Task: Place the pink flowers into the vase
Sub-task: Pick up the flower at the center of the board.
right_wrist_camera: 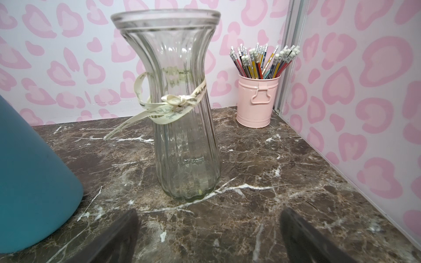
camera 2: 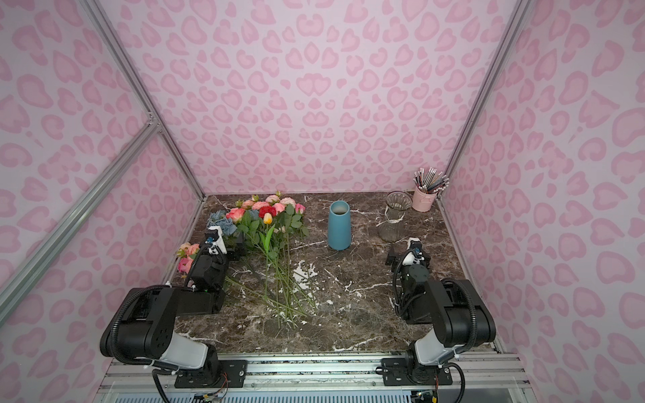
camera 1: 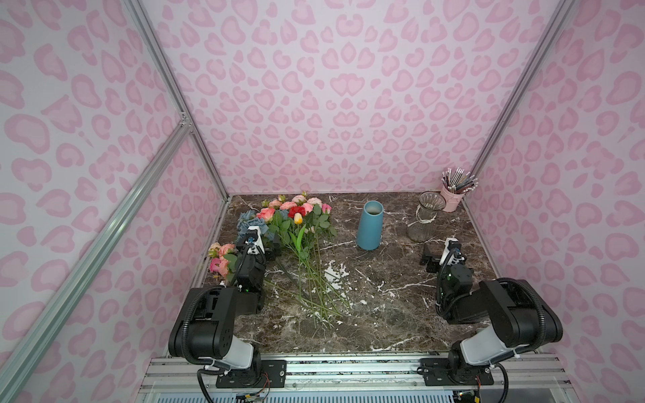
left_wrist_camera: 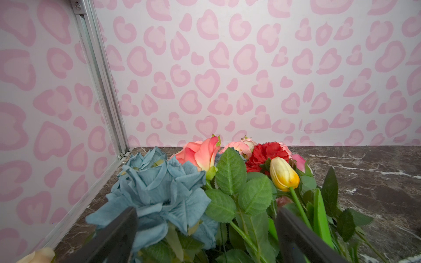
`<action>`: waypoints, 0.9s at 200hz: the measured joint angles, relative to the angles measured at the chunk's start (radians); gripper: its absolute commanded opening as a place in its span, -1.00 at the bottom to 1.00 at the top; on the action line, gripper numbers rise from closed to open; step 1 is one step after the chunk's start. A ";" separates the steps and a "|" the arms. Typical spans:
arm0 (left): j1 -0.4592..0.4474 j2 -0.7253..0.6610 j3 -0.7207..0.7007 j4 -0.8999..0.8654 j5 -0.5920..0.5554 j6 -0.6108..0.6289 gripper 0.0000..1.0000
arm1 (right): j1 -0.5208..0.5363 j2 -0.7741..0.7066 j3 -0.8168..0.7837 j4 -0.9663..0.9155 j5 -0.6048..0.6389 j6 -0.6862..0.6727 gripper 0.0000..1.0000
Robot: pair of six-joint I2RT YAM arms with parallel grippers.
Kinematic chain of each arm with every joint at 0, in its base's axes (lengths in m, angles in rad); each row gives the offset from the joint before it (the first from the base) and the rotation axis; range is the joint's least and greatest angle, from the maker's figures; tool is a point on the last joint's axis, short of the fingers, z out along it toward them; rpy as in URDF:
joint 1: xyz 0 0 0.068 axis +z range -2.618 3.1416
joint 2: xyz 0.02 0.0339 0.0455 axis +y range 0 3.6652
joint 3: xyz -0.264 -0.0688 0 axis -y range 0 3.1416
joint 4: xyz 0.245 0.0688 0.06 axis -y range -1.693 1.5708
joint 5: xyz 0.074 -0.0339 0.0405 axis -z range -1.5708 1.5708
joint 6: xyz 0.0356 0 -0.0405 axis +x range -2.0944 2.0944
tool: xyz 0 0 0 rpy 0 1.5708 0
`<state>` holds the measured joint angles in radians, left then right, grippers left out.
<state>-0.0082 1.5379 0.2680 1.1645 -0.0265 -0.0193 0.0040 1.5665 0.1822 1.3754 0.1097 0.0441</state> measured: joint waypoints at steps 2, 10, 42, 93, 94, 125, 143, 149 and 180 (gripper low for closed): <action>0.000 0.000 0.000 0.000 0.000 0.000 0.95 | 0.000 0.000 0.000 0.000 0.000 0.000 0.99; 0.000 0.000 0.000 0.000 0.000 0.000 0.95 | 0.000 0.000 0.000 0.000 0.000 0.000 0.99; 0.000 0.000 0.000 0.000 0.000 0.000 0.95 | 0.000 0.000 0.000 0.000 0.000 0.000 0.99; 0.000 -0.070 -0.049 0.005 0.037 0.011 0.95 | 0.002 -0.008 -0.029 0.011 0.000 0.001 0.99; 0.000 -0.073 -0.051 0.006 0.038 0.011 0.95 | 0.002 -0.009 -0.031 0.013 0.000 0.001 0.99; -0.013 -0.169 -0.093 0.008 0.045 0.018 0.95 | 0.009 -0.061 -0.076 0.051 0.020 0.000 0.99; -0.026 -0.230 -0.095 -0.018 0.036 0.018 0.95 | 0.032 -0.108 -0.087 0.048 0.048 -0.001 0.99; -0.032 -0.256 -0.095 -0.032 0.025 0.014 0.95 | 0.044 -0.129 -0.086 0.040 0.056 -0.008 0.99; -0.077 -0.404 -0.093 -0.134 -0.058 -0.020 0.95 | 0.111 -0.309 -0.037 -0.087 0.091 -0.045 0.99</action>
<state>-0.0853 1.1336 0.1749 1.0302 -0.0849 -0.0391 0.1146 1.2579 0.1448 1.2888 0.2008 -0.0010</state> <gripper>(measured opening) 0.973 0.995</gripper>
